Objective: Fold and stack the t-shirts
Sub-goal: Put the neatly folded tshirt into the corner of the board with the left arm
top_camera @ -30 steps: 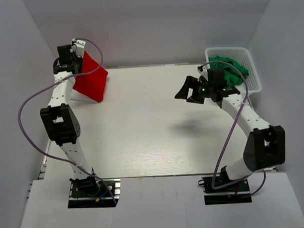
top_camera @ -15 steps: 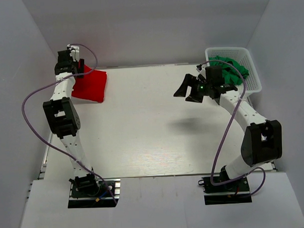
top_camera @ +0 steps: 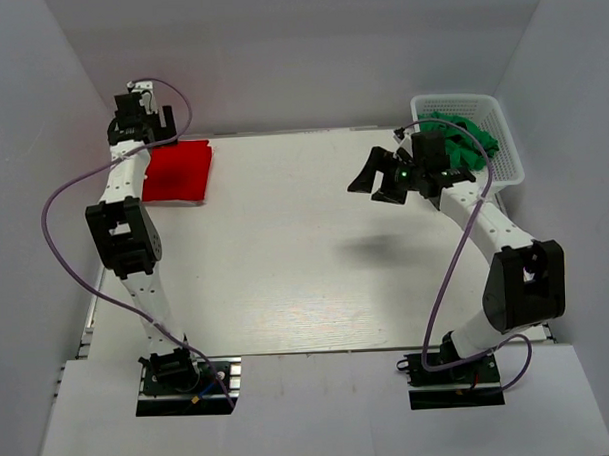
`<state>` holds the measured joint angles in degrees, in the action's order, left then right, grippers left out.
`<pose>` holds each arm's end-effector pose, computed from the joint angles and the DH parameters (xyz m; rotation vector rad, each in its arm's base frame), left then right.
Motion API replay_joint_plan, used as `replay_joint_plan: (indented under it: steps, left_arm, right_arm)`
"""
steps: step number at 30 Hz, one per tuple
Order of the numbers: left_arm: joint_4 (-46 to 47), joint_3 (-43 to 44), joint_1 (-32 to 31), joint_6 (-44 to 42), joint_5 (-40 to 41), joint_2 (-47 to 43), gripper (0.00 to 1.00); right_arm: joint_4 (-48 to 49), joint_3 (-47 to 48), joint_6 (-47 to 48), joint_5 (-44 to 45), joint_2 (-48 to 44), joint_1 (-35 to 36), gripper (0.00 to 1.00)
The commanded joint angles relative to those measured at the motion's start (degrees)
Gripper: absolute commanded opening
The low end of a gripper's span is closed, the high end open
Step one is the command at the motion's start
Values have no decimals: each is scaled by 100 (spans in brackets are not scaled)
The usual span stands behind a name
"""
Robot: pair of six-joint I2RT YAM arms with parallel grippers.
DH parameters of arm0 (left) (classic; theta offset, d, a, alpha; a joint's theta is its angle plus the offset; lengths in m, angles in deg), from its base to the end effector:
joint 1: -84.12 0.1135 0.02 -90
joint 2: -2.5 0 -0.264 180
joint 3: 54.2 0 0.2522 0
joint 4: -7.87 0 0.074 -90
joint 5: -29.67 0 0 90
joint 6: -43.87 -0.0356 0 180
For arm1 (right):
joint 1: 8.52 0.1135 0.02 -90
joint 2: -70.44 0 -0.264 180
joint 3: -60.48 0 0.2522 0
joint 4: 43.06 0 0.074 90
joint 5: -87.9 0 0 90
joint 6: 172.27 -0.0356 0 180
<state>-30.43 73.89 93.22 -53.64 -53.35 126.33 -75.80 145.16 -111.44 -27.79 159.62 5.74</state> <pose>0.5020 0.0848 0.2903 -0.1006 2.1728 0.2980 0.3374 0.1017 0.2935 0.0403 2.3001 0.9037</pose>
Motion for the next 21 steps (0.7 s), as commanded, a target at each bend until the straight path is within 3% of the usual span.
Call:
replay_joint_plan:
  steps: [1, 3, 4, 7, 11, 15, 18, 21]
  left_arm:
    - [-552, -30, -224, 1152, -1716, -885, 100]
    - [-221, -618, -504, 1681, -1998, -1315, 100]
    - [60, -1492, -950, 1848, -1808, -1944, 100]
    - [853, -2910, -1778, 2078, -1621, -3018, 100]
    - [802, -4170, -3069, 2743, -956, -3872, 100]
    - [801, -5688, -3836, 3140, -751, -4733, 100]
    - [801, -6350, -4109, 3360, -532, -5236, 100]
    - [459, -6352, -4276, 3361, -163, -5396, 100]
  right_arm:
    - [342, -262, 52, 91, -472, -20, 90]
    - [412, -472, 52, 231, -621, -11, 90]
    - [430, -647, 25, 240, -726, -29, 90]
    - [545, -1253, 16, 485, -1104, -29, 90]
    - [623, -1939, 79, 855, -1658, 24, 90]
    - [1150, -3142, -247, 750, -2632, -11, 90]
    - [1274, -3601, -187, 663, -3003, -11, 90]
    - [1309, -3734, -64, 601, -3170, 6, 90]
